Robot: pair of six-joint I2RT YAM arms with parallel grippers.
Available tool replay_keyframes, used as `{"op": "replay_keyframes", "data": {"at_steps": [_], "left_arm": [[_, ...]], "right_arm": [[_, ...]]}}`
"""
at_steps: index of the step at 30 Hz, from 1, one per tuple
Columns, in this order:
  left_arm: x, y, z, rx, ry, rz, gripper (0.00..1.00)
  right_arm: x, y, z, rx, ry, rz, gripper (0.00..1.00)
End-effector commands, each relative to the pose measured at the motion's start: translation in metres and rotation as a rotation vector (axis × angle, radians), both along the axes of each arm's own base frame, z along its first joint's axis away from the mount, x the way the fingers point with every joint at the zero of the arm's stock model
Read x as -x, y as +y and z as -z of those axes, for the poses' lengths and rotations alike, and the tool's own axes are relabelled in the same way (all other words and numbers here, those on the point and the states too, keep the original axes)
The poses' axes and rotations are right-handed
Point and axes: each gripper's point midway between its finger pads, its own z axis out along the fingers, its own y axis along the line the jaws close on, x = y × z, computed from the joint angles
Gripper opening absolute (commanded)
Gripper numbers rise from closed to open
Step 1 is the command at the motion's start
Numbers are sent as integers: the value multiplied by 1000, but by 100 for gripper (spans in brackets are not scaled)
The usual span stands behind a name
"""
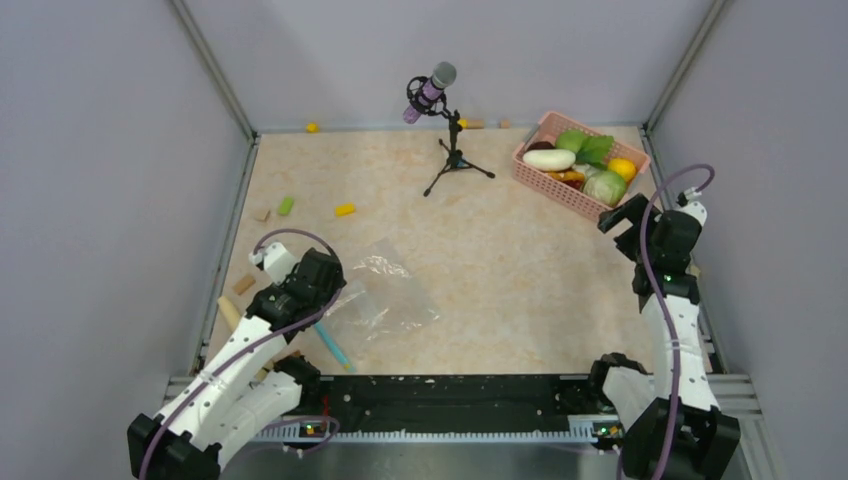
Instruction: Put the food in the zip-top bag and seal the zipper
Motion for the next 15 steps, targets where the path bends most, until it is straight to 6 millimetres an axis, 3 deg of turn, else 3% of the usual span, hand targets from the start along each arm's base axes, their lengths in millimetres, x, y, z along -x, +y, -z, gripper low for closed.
{"op": "replay_keyframes", "data": {"at_steps": [1, 15], "left_arm": [[8, 4, 9, 39, -3, -61, 98], [12, 5, 52, 126, -23, -123, 98]], "right_arm": [[-12, 20, -35, -15, -219, -119, 99], [-18, 38, -42, -70, -329, -195, 99]]}}
